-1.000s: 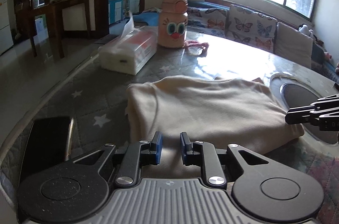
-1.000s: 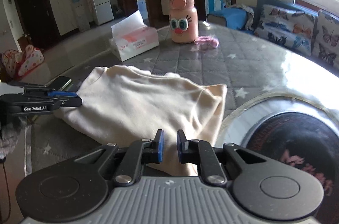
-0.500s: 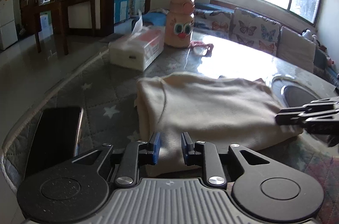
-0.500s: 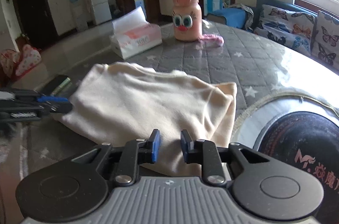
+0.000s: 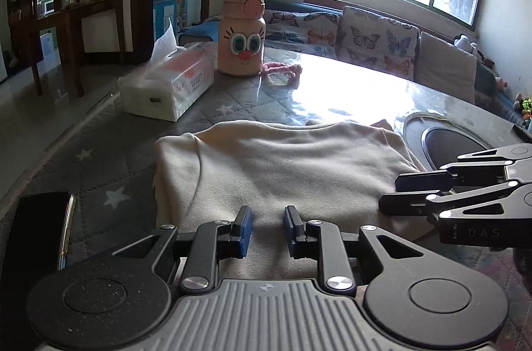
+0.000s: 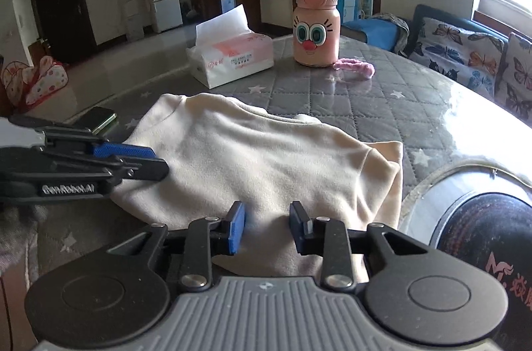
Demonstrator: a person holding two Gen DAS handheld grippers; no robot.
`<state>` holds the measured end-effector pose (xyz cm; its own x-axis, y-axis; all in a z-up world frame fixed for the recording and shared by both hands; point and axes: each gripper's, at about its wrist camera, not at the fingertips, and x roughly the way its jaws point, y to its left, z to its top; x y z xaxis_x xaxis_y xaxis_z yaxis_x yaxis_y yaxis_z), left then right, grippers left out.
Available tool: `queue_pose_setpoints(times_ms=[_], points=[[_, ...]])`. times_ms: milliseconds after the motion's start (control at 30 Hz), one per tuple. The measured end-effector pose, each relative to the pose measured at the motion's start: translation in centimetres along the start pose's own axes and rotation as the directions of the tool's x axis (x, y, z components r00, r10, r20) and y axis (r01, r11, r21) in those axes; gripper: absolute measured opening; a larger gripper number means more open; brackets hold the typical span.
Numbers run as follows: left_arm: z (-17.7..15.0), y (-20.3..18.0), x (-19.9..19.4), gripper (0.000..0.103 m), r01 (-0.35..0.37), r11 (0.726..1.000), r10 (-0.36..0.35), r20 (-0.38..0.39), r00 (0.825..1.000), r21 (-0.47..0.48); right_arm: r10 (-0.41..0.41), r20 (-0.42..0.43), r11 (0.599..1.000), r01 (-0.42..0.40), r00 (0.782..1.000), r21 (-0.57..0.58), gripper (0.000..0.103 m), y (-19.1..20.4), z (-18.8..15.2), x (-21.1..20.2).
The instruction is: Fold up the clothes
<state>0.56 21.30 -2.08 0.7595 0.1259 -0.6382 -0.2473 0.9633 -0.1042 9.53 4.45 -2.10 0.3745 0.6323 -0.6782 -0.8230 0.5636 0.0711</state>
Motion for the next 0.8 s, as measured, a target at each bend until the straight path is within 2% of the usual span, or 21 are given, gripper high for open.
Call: queue_pose_setpoints(times_ms=[100, 167, 267, 333, 433, 533, 633, 700, 767, 800], points=[[0.0, -0.1, -0.5, 0.030, -0.003, 1.000, 0.003, 0.003, 1.000, -0.003, -0.001, 0.011, 1.000, 0.001, 1.000, -0.001, 0.035, 0.3, 0.0, -0.5], [0.0, -0.3, -1.0, 0.042, -0.006, 1.000, 0.006, 0.007, 1.000, -0.001, 0.001, 0.015, 1.000, -0.001, 1.000, 0.002, 0.039, 0.6, -0.2, -0.7], [-0.1, -0.6, -1.7, 0.046, -0.010, 1.000, 0.010, 0.009, 1.000, 0.001, 0.003, 0.023, 1.000, -0.003, 1.000, 0.010, 0.044, 0.8, -0.4, -1.1], [-0.3, -0.8, -2.1, 0.051, -0.017, 1.000, 0.017, 0.011, 1.000, 0.004, 0.006, 0.029, 1.000, -0.006, 1.000, 0.018, 0.049, 0.9, -0.5, -1.5], [-0.5, -1.0, -2.8, 0.059, -0.028, 1.000, 0.028, 0.017, 0.999, 0.007, 0.010, 0.037, 1.000, -0.011, 0.999, 0.026, 0.051, 1.1, -0.8, -2.0], [-0.8, -1.2, -3.5, 0.068, -0.038, 0.999, 0.038, 0.023, 0.999, 0.008, 0.009, 0.043, 0.999, -0.011, 0.999, 0.030, 0.058, 1.4, -1.1, -2.4], [-1.1, -1.4, -4.1, 0.072, -0.043, 0.999, 0.043, 0.029, 0.999, 0.009, 0.003, 0.051, 0.999, -0.005, 0.999, 0.033, 0.062, 1.8, -1.5, -3.0], [-1.4, -1.6, -4.6, 0.078, -0.046, 0.999, 0.045, 0.034, 0.998, 0.011, 0.002, 0.054, 0.999, -0.004, 0.999, 0.034, 0.068, 2.0, -1.8, -3.4], [-1.8, -1.8, -4.9, 0.082, -0.049, 0.999, 0.049, 0.038, 0.998, 0.013, 0.002, 0.060, 0.999, -0.004, 0.998, 0.033, 0.078, 2.2, -2.1, -3.7], [-1.9, -1.9, -5.0, 0.083, -0.051, 0.999, 0.050, 0.040, 0.998, 0.014, 0.001, 0.065, 0.999, -0.003, 0.998, 0.032, 0.079, 2.3, -2.3, -4.0]])
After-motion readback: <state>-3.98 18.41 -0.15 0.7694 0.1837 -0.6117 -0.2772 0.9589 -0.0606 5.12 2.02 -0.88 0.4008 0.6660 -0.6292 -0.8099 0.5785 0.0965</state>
